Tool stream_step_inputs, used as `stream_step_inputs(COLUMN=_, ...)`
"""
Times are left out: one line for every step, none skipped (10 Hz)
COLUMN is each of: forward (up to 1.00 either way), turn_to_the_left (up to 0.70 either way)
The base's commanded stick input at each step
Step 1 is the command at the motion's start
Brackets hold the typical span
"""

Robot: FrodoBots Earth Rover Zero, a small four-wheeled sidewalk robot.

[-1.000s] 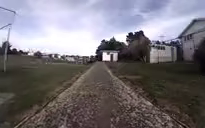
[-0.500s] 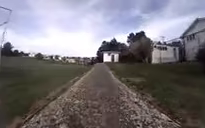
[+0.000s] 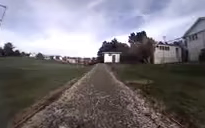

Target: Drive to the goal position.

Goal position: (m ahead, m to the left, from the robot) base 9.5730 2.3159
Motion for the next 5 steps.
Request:
stream_step_inputs(forward=0.85, turn_to_the_left=0.0)
stream_step_inputs(forward=0.85, turn_to_the_left=0.0)
stream_step_inputs(forward=0.85, turn_to_the_left=0.0)
stream_step_inputs(forward=0.85, turn_to_the_left=0.0)
stream_step_inputs(forward=0.85, turn_to_the_left=0.0)
